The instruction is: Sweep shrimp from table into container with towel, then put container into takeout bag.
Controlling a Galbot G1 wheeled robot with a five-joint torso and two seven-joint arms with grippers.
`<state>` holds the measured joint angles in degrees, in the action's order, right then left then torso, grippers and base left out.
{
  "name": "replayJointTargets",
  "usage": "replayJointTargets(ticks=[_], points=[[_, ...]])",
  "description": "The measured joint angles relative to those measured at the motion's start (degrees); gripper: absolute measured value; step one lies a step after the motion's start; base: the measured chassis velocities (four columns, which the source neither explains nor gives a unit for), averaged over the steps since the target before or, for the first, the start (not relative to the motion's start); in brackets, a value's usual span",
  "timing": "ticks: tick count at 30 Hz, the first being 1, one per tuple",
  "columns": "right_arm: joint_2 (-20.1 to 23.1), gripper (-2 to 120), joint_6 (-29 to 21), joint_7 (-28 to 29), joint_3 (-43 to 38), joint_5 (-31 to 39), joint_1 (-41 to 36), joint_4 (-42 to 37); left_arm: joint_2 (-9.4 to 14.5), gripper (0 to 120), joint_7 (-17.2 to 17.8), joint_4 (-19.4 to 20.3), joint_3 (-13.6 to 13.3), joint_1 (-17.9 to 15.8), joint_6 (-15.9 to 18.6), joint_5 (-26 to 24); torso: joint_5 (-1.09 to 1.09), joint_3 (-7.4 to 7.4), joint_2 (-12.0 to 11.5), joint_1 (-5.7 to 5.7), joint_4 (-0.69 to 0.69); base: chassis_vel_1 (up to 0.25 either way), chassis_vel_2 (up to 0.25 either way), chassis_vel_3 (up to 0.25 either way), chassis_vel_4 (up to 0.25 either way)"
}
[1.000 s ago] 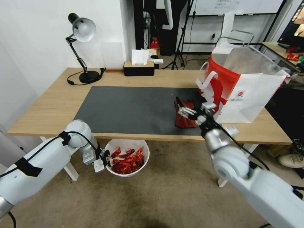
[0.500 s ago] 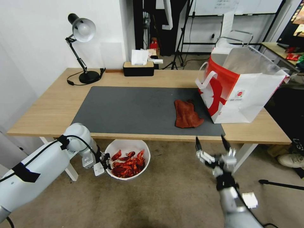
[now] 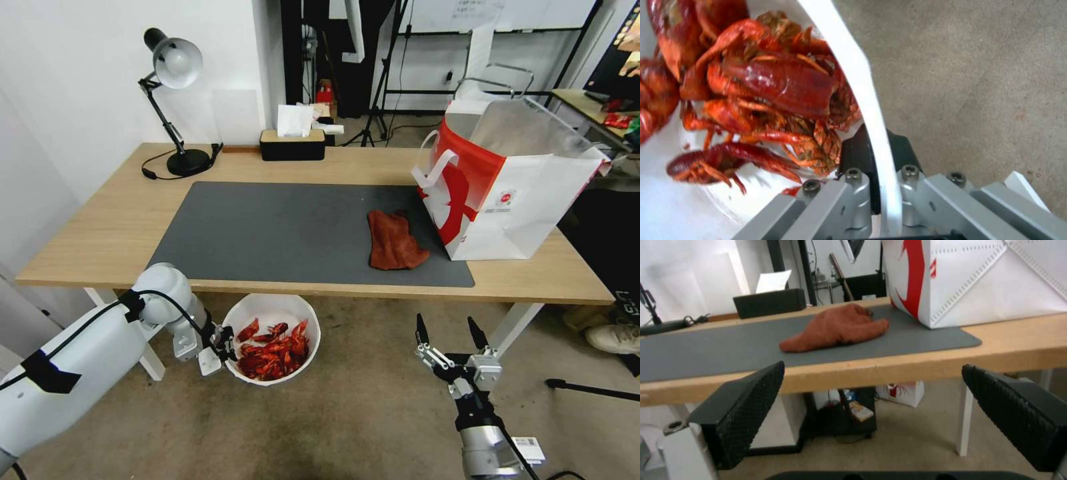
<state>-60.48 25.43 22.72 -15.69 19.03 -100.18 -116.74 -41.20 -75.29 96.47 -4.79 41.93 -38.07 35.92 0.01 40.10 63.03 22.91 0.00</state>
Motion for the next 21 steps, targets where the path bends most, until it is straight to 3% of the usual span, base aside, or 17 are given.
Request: replayJointTargets(ticks=[11, 16, 17, 21], points=[[0.3, 100, 0.1, -0.3, 0.7, 0.2, 2.1, 1.6, 1.4, 0, -0.3, 7.6, 4.2, 7.2, -0.1, 2.3, -0.02, 0.00, 0.0, 0.00, 0.00, 0.000, 0.000, 0.000, 0.000], [0.4, 100, 0.4, -0.5, 1.8, 0.2, 3.3, 3.9, 4.7, 0, -0.1, 15.9, 5.3, 10.3, 3.4, 1.0, -0.01, 0.00, 0.0, 0.00, -0.02, 0.000, 0.000, 0.000, 0.000], [0.4, 100, 0.4, -0.5, 1.8, 0.2, 3.3, 3.9, 4.7, 0, -0.1, 15.9, 5.3, 10.3, 3.4, 1.0, -0.01, 0.00, 0.0, 0.00, -0.02, 0.000, 0.000, 0.000, 0.000], [0.4, 100, 0.7, -0.7, 2.7, 0.1, 4.3, 5.0, 9.2, 0, 0.1, 23.7, 8.8, 12.6, 6.2, -2.8, -0.02, 0.00, 0.0, 0.00, 0.00, 0.000, 0.000, 0.000, 0.000]])
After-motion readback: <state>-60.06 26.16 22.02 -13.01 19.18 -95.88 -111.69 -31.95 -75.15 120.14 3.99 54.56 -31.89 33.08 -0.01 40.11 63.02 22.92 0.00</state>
